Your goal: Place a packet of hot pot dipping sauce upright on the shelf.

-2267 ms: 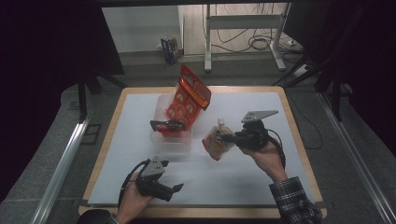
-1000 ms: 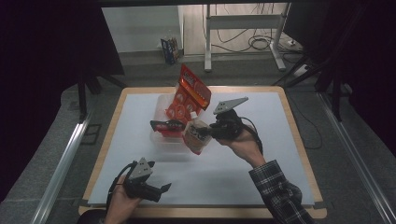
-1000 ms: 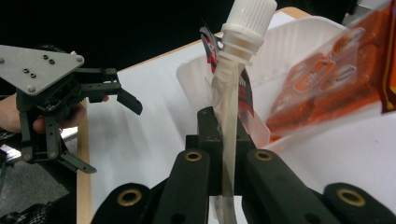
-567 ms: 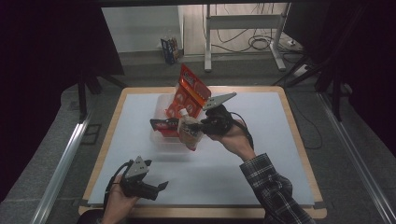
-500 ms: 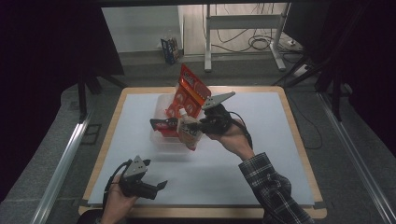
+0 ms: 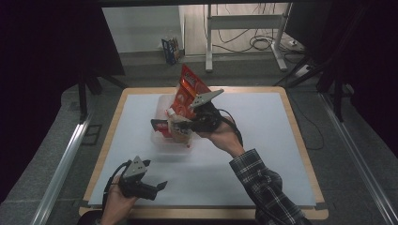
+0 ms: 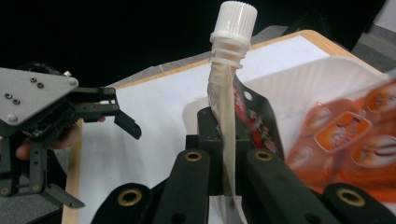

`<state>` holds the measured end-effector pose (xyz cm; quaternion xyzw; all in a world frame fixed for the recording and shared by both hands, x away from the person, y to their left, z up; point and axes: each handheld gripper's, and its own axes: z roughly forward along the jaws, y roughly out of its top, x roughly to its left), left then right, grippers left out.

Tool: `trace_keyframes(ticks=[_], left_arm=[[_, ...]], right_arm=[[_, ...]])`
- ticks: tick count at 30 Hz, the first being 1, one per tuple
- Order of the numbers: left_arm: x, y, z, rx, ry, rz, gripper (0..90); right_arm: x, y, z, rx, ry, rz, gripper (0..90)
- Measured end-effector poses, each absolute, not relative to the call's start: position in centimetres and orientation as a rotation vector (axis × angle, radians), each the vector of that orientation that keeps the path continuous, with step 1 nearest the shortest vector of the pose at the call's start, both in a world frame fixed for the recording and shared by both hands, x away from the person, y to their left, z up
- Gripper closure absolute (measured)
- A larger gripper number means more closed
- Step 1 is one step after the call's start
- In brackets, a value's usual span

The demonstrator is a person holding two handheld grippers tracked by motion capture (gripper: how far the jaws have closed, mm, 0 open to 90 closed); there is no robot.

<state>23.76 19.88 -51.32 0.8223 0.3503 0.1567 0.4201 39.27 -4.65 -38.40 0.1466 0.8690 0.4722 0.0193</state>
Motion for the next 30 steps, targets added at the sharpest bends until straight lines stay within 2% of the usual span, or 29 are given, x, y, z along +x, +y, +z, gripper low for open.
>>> trace_keyframes(ticks=[20,30], left_arm=[[23.8,19.7,-51.4,2.073,0.875,0.390,0.9],[23.8,19.7,-51.5,2.075,0.875,0.390,0.9]], right_arm=[[40.1,-3.6,-39.0,0.475,2.754,1.516,88.8],[40.4,-2.8,-40.2,0.510,2.792,1.403,88.8]])
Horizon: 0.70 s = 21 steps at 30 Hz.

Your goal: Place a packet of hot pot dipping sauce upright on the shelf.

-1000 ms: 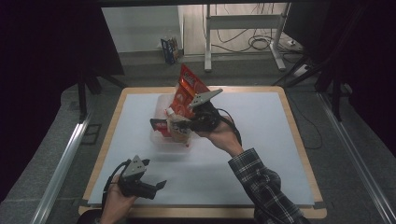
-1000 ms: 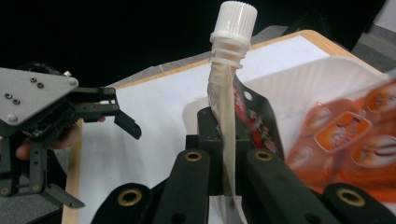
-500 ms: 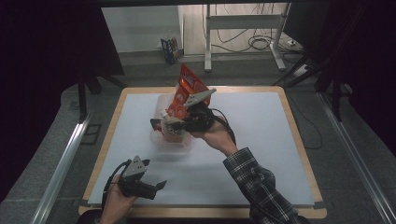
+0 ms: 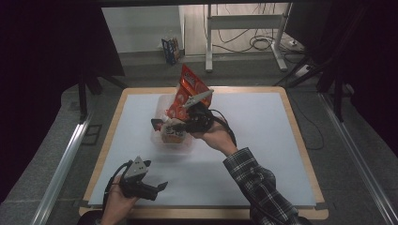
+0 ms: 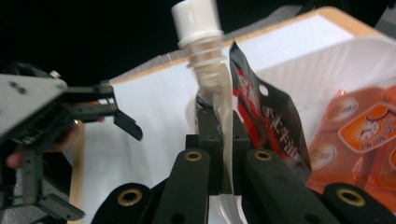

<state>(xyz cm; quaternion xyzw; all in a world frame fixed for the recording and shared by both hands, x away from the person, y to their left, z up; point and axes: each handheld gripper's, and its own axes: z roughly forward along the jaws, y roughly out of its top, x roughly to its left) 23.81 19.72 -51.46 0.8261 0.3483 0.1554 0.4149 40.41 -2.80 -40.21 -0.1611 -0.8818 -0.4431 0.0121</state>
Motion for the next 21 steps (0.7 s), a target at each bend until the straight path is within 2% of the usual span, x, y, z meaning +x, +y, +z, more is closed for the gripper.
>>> trace_keyframes(ticks=[4,5,21], left_arm=[[23.8,19.8,-51.4,2.077,0.876,0.390,0.9],[23.8,19.8,-51.4,2.078,0.876,0.390,0.9],[23.8,19.7,-51.5,2.076,0.877,0.395,1.0]], right_arm=[[40.6,-1.7,-42.1,-0.537,-2.914,-1.201,88.8],[40.7,-1.7,-42.6,-0.536,-2.860,-1.247,88.8],[40.8,-1.1,-42.8,-0.555,-2.852,-1.293,88.5]])
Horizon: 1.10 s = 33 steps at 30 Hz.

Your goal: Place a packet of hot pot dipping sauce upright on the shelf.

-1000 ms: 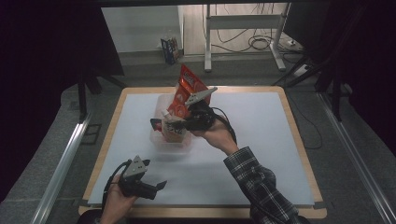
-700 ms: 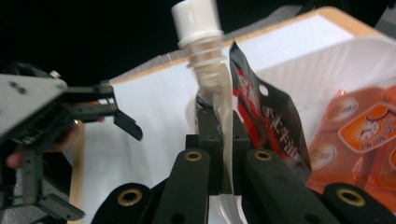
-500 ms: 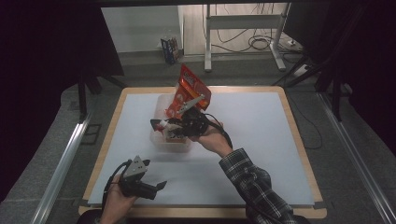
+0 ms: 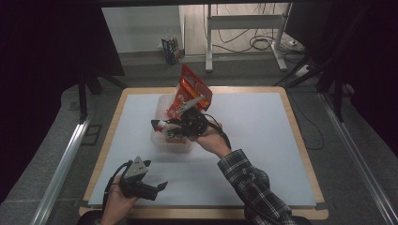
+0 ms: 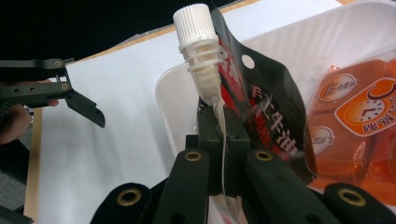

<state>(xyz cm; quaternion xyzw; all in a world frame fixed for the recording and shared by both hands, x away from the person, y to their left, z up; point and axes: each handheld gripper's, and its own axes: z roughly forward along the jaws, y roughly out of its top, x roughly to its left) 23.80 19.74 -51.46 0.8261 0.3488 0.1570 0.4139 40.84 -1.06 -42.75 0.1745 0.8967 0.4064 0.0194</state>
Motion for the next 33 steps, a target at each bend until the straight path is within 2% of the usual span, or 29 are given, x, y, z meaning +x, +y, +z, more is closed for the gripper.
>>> trace_keyframes(ticks=[8,19,33], left_arm=[[23.8,19.8,-51.5,2.076,0.876,0.398,1.0],[23.8,19.7,-51.5,2.079,0.871,0.403,0.9],[23.8,19.7,-51.5,2.076,0.870,0.406,0.9]], right_arm=[[40.9,-0.8,-42.8,0.541,2.769,1.278,86.7],[40.5,-1.3,-42.1,0.531,2.724,1.280,64.9],[39.9,-1.6,-41.8,0.513,2.716,1.254,42.3]])
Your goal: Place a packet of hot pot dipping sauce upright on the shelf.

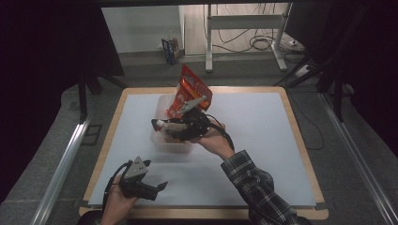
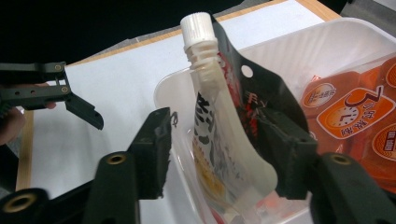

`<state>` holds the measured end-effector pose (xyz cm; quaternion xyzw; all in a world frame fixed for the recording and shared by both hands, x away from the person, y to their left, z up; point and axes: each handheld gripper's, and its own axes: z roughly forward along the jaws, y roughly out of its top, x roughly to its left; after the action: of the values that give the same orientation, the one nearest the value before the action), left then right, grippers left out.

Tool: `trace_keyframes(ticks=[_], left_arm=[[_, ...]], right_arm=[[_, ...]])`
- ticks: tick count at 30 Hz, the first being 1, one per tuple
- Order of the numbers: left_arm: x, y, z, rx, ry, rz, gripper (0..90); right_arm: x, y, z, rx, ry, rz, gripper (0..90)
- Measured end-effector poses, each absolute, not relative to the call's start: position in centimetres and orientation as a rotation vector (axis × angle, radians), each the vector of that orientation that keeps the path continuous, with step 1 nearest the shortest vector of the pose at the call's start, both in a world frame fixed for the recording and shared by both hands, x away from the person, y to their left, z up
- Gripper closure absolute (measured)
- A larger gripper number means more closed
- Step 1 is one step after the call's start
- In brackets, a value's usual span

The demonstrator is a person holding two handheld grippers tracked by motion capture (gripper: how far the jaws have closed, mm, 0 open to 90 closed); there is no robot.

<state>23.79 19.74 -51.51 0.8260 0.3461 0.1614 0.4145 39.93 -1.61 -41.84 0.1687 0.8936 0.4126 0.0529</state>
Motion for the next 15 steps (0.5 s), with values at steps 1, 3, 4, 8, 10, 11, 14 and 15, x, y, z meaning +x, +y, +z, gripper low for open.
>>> trace_keyframes(ticks=[1,3,4,8,10,11,14,15], left_arm=[[23.8,19.7,-51.5,2.075,0.870,0.406,0.9],[23.8,19.8,-51.5,2.075,0.869,0.410,0.9],[23.8,19.7,-51.5,2.077,0.869,0.410,0.9],[23.8,19.8,-51.4,2.068,0.865,0.397,0.9],[23.8,19.8,-51.4,2.057,0.866,0.396,0.7],[23.7,19.9,-51.4,2.053,0.867,0.393,0.5],[23.7,19.9,-51.4,2.044,0.870,0.391,0.4],[23.7,19.9,-51.4,2.044,0.871,0.392,0.4]], right_arm=[[39.9,-1.6,-41.8,0.511,2.718,1.250,40.8],[39.9,-1.8,-41.8,0.501,2.718,1.251,38.3],[39.8,-1.8,-41.8,0.503,2.717,1.254,37.0],[39.8,-2.2,-41.7,0.515,2.715,1.261,33.7],[39.7,-2.4,-41.6,0.510,2.708,1.262,31.2],[39.7,-2.6,-41.5,0.513,2.704,1.262,30.7],[39.6,-3.0,-41.4,0.516,2.698,1.277,29.1],[39.6,-3.1,-41.4,0.513,2.694,1.278,28.7]])
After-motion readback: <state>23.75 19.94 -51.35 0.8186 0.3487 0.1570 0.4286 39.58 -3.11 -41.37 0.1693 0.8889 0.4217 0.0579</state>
